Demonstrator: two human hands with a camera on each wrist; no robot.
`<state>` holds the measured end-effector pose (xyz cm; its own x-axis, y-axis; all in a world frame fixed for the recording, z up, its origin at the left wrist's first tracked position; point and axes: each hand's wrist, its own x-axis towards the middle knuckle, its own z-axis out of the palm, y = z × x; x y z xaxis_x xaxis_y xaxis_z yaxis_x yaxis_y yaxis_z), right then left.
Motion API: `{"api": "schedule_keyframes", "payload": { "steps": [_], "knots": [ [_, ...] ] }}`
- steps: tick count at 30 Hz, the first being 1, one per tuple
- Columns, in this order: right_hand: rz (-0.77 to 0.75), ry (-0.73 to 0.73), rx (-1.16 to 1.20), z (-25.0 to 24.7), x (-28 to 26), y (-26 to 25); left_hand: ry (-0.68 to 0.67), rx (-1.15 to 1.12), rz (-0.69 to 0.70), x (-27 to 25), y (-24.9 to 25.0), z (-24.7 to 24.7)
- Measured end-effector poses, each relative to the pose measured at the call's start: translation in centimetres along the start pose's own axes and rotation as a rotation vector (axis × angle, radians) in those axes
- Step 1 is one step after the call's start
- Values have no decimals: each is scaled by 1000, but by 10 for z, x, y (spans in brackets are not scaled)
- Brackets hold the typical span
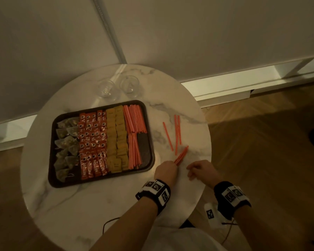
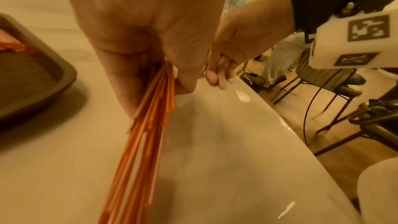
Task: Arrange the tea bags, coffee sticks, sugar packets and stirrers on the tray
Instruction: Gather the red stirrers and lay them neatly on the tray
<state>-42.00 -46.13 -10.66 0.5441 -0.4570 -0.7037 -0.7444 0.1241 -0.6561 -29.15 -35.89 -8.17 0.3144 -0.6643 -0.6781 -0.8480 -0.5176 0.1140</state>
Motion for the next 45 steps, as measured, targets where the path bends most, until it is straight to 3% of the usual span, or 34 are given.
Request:
{"api": "schedule_keyframes", "payload": {
  "steps": [11, 16, 22, 24, 29, 32, 36, 45],
  "knots": [
    [81, -167, 408, 45, -18, -6, 151, -240, 26, -17, -18, 47],
    [135, -119, 490, 38, -21, -3, 117, -327, 68, -29, -32, 33],
    [187, 81, 683, 1, -12, -8, -34, -355, 221, -53, -56, 19],
    [203, 35, 592, -1, -11, -18, -72, -386, 268, -63, -58, 16],
    [52, -130, 24, 26, -27, -44, -99, -408, 308, -74, -58, 17],
    [36, -195, -101, 33, -33, -46, -124, -372, 296, -77, -62, 19],
    [6, -222, -101, 38, -33, -51, -142, -454, 332, -79, -65, 19],
    [-12, -182, 193, 25, -28, -83, -33, -589, 307, -76, -67, -1]
  ]
}}
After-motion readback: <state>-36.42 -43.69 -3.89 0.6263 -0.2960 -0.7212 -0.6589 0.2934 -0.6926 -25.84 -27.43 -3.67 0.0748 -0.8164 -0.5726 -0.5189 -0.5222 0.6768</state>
